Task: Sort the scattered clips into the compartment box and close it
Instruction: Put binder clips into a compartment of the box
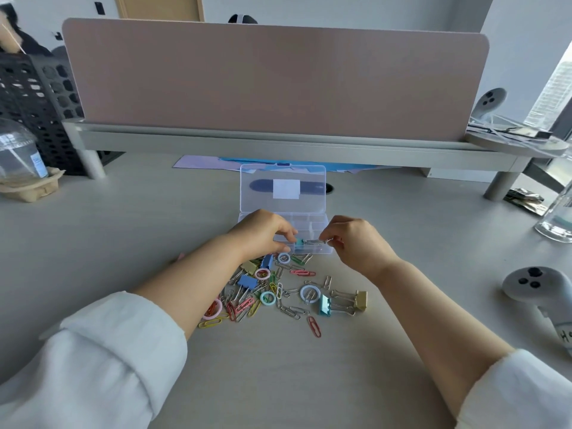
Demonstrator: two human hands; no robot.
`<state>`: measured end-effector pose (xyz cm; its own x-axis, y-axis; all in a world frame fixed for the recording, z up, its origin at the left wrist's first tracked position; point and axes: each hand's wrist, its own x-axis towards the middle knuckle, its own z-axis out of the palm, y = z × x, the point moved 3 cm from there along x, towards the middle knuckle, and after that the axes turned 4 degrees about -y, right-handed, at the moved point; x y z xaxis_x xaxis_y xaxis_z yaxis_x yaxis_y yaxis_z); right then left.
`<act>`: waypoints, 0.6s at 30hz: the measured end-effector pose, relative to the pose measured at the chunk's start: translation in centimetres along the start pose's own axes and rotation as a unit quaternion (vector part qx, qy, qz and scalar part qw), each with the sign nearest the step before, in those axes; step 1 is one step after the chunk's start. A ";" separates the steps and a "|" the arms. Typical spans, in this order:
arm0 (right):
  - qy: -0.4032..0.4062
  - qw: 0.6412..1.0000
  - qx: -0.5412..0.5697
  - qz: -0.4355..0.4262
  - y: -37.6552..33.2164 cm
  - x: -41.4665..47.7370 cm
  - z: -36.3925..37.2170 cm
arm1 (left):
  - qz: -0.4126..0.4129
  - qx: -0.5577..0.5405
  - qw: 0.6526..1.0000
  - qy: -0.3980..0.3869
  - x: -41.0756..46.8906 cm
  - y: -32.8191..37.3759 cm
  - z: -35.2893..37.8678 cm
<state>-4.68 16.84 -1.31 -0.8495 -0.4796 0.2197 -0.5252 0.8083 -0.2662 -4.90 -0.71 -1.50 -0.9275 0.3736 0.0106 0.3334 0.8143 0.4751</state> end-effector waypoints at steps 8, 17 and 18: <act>-0.047 0.997 -0.053 0.033 -0.1 0.7 0.5 | -0.011 0.012 1.000 -0.005 0.0 0.2 0.0; -0.030 0.996 -0.067 0.041 -1.3 -0.4 0.0 | -0.019 0.071 0.997 -0.007 -1.7 0.7 0.0; -0.028 0.997 -0.065 0.038 -1.5 -0.5 -0.2 | -0.021 0.083 0.996 -0.006 -2.1 0.7 -0.1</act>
<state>-3.43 15.97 -0.85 -0.8896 -0.4314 0.1502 -0.4522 0.8783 -0.1556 -2.75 -0.97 -1.06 -0.9393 0.3425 -0.0174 0.3190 0.8911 0.3227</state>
